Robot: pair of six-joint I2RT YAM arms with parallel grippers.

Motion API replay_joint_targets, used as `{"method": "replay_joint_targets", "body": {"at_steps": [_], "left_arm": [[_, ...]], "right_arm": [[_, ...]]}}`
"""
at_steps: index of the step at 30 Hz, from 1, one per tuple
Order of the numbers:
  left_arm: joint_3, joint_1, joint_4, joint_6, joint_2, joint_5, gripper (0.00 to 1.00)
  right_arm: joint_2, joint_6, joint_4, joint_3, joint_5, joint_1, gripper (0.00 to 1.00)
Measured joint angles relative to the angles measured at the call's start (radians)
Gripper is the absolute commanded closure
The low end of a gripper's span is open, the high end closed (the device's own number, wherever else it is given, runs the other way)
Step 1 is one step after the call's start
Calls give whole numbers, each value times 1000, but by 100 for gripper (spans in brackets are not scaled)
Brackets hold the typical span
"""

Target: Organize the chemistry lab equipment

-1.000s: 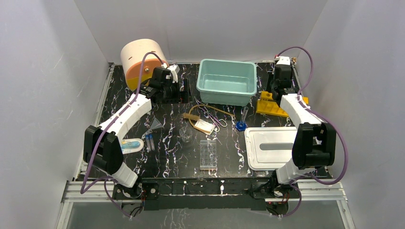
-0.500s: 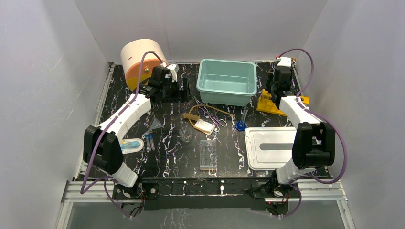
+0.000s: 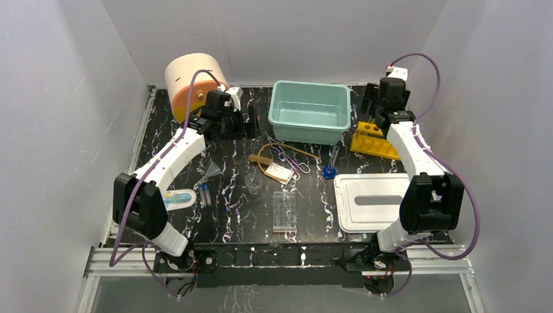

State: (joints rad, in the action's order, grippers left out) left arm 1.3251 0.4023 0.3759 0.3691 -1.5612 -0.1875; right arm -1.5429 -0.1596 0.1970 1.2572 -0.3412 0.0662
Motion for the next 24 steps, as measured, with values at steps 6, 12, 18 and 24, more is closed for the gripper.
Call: {"method": "replay_joint_targets", "body": {"at_steps": [6,12,18,24], "left_arm": [[0,-2,1,6,14,8,2],[0,-2,3,-12,66,12,2],[-3,-2,-2,-13,101,-11,2],[-16,-2,-13,14,101,-41,2]], "right_arm": [[59,-37,137,125,34,0,12],[182,-23,268,145,233,3,13],[322,8,348,72,431,61,14],[323,5,449,19,416,214,16]]}}
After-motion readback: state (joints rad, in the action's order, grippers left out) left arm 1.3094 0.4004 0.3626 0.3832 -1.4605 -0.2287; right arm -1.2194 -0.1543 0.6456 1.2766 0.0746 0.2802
